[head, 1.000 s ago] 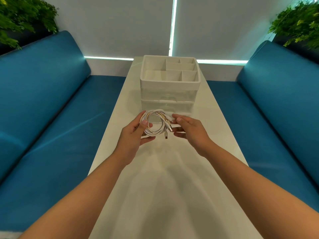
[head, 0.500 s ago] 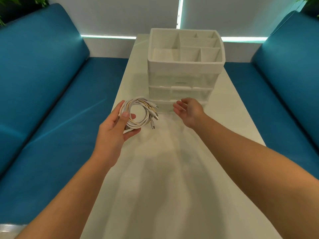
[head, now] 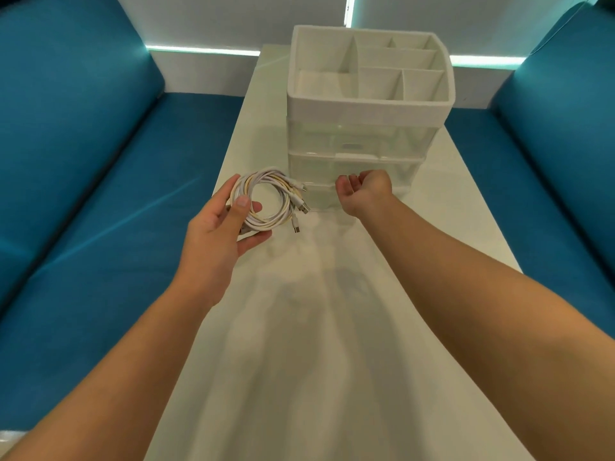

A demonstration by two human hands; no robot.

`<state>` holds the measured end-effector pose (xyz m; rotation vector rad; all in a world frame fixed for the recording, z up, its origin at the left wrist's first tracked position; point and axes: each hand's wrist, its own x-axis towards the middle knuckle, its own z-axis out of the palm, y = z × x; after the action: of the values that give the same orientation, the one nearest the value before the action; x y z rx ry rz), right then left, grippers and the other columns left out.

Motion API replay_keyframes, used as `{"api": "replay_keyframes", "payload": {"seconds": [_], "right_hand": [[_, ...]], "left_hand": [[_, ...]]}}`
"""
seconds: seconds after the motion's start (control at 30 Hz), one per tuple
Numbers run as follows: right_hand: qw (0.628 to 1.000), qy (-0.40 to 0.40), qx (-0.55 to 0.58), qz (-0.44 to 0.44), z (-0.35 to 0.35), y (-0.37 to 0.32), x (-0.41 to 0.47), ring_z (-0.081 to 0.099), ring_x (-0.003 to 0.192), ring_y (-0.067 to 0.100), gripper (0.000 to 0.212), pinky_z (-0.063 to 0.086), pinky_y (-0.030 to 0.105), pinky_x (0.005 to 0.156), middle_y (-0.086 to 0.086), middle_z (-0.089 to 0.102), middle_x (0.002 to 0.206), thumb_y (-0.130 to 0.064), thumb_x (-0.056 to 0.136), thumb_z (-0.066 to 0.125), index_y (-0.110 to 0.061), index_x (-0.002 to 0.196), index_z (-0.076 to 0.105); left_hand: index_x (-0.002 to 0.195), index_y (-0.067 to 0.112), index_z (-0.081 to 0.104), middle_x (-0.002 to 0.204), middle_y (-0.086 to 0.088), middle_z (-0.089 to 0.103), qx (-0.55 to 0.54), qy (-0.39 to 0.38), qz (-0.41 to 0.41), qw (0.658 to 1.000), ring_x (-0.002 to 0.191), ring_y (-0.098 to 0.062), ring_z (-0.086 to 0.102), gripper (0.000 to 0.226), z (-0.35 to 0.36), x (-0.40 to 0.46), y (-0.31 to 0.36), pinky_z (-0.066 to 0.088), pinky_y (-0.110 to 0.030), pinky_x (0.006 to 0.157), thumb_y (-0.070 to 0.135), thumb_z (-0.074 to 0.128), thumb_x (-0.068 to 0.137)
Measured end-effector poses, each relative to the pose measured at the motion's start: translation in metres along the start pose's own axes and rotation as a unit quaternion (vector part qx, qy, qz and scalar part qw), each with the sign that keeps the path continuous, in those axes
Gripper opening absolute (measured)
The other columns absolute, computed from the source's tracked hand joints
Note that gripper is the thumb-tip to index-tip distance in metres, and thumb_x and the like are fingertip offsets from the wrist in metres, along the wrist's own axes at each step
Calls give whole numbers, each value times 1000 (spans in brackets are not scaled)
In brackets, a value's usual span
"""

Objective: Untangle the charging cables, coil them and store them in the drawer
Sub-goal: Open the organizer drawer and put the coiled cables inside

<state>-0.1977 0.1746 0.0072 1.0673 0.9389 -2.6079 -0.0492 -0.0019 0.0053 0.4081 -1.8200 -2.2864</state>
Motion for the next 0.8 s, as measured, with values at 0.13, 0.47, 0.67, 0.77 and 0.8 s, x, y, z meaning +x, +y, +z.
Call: {"api": "replay_keyframes", "payload": {"seconds": [0.13, 0.47, 0.67, 0.77, 0.8], "right_hand": [[1000, -7, 9, 6, -5, 0, -6, 52, 66, 21, 13, 54, 29, 87, 7, 48, 79, -7, 95, 40, -4, 92, 53], [998, -2, 42, 38, -47, 19, -44, 52, 61, 21, 18, 51, 25, 62, 7, 47, 72, -1, 91, 38, -3, 76, 48], [998, 0, 44, 44, -68, 29, -62, 53, 61, 19, 17, 50, 23, 52, 6, 47, 70, -1, 90, 38, -4, 78, 49], [998, -6, 41, 45, -75, 32, -72, 53, 63, 19, 19, 48, 24, 58, 5, 48, 71, 0, 90, 38, -5, 76, 49], [998, -9, 38, 45, -78, 33, -74, 54, 63, 19, 19, 48, 24, 59, 5, 49, 71, 0, 90, 38, -6, 76, 49]], "left_hand": [[139, 25, 53, 99, -6, 64, 4, -4, -1, 1000, 91, -15, 61, 41, -1, -7, -1, 58, -36, 83, 25, 53, 99], [138, 24, 54, 99, -6, 64, -13, -19, -4, 1000, 93, -17, 60, 40, 1, -31, 5, 59, -37, 83, 25, 54, 98], [139, 24, 53, 98, -5, 64, -19, -27, 7, 999, 93, -19, 60, 41, 7, -44, 14, 58, -38, 84, 24, 53, 98], [139, 24, 53, 98, -5, 65, -19, -30, 11, 999, 93, -18, 61, 42, 10, -50, 18, 58, -39, 84, 26, 54, 97], [138, 24, 54, 97, -5, 65, -21, -31, 12, 999, 93, -18, 62, 42, 11, -51, 19, 58, -39, 84, 26, 54, 97]]}}
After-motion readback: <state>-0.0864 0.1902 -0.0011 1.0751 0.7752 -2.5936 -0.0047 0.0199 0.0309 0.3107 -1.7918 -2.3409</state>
